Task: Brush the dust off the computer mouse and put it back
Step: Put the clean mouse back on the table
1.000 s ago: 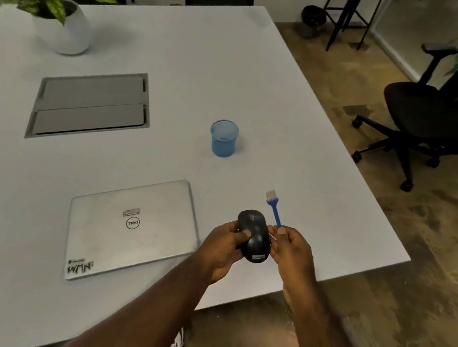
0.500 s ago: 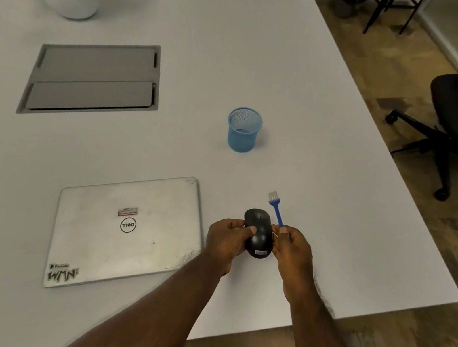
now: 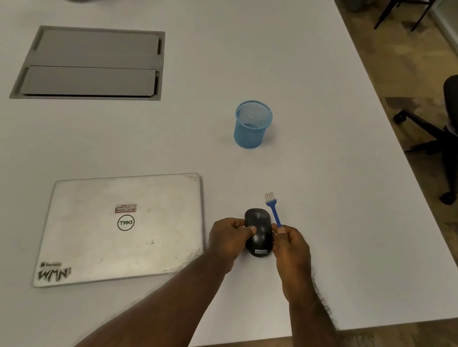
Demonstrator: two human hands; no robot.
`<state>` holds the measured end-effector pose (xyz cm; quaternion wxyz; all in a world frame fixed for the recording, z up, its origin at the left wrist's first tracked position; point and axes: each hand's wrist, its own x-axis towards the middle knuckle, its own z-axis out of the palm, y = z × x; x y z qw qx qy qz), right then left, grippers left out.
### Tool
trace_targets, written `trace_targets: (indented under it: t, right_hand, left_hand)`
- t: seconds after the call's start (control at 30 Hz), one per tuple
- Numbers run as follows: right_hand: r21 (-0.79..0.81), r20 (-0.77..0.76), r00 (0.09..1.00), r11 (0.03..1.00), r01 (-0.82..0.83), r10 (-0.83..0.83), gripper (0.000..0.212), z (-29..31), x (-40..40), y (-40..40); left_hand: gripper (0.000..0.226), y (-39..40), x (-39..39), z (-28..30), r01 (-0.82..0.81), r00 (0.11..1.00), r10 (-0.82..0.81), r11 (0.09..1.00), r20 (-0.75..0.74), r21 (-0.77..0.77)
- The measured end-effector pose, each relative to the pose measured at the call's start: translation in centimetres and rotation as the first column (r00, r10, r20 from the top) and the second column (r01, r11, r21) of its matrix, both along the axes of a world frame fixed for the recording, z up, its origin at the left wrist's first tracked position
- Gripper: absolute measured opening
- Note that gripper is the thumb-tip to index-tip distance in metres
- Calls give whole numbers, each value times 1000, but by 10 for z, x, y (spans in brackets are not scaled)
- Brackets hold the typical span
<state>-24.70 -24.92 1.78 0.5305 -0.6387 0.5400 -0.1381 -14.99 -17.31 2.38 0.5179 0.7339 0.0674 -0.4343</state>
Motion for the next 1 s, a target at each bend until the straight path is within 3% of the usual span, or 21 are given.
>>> trace_targets:
  t: [0.27, 0.47, 0.63, 0.83, 0.9, 1.0]
  right_hand:
    - [-6, -34, 999, 1000, -4, 4, 22, -10, 9, -2]
    - [-16, 7, 1000, 1000, 15, -15, 21, -10, 6, -3]
    - [-50, 52, 992, 992, 116, -114, 15, -1, -4, -20]
    - [-137, 130, 983, 980, 146, -129, 11, 39, 23, -61]
    - [-179, 133, 984, 974, 138, -116, 5, 56, 45, -76]
    - [-250, 138, 988, 962, 107, -74, 12, 77, 85, -96]
  left_hand:
    - [16, -3, 5, -9, 26, 998, -28, 999, 55, 33]
    - [38, -1, 5, -10, 56, 991, -65, 995, 120, 78]
    - [9, 19, 22, 2, 61, 965, -61, 998, 253, 8]
    - [24, 69, 70, 18, 9, 794, -95, 989, 601, 145]
    - [29, 86, 86, 20, 13, 707, -153, 979, 691, 204]
    - [41, 109, 108, 18, 28, 591, -305, 933, 747, 359]
